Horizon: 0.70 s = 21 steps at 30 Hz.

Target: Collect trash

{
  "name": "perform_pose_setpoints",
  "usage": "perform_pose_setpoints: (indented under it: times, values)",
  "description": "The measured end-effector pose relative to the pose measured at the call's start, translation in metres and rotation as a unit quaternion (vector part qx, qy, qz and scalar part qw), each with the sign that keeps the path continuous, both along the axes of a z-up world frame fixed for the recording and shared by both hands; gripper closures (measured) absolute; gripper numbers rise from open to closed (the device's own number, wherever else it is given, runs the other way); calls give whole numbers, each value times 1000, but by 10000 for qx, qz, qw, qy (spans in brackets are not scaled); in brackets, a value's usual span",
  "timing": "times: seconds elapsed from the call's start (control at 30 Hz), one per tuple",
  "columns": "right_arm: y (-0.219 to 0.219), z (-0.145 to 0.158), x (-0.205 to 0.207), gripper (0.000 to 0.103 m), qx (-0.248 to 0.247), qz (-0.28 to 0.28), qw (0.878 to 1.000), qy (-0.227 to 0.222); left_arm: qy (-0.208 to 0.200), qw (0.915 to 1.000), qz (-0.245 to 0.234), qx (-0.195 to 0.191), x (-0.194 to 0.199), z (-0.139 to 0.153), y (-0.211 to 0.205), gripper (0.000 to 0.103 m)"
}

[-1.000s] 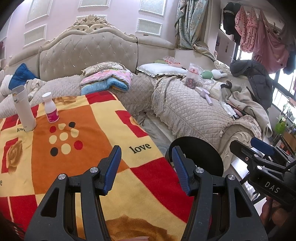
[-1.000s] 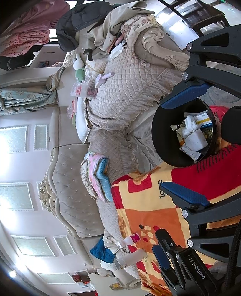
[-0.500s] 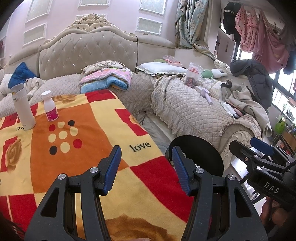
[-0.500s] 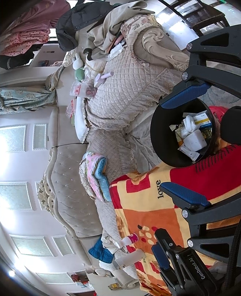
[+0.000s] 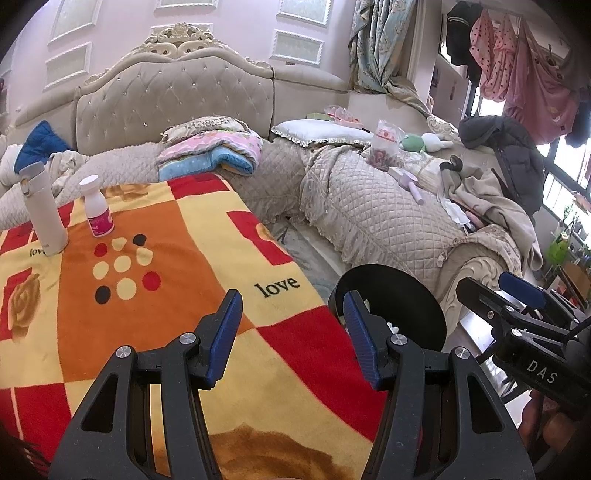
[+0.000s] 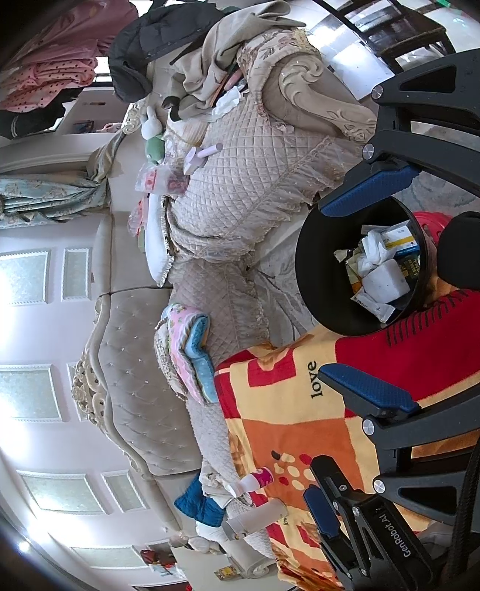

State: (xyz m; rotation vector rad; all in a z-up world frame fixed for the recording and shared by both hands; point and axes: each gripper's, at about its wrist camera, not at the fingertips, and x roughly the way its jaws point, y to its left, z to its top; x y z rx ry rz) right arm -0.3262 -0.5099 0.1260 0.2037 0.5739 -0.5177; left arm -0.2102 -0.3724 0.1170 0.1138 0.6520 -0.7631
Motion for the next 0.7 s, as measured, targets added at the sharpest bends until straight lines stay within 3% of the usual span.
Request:
perform_pose_setpoints:
  times: [0.7]
  values:
    - [-5, -8, 0, 23, 44, -8, 10000, 75, -10, 9999, -105, 7, -4, -5, -6, 47]
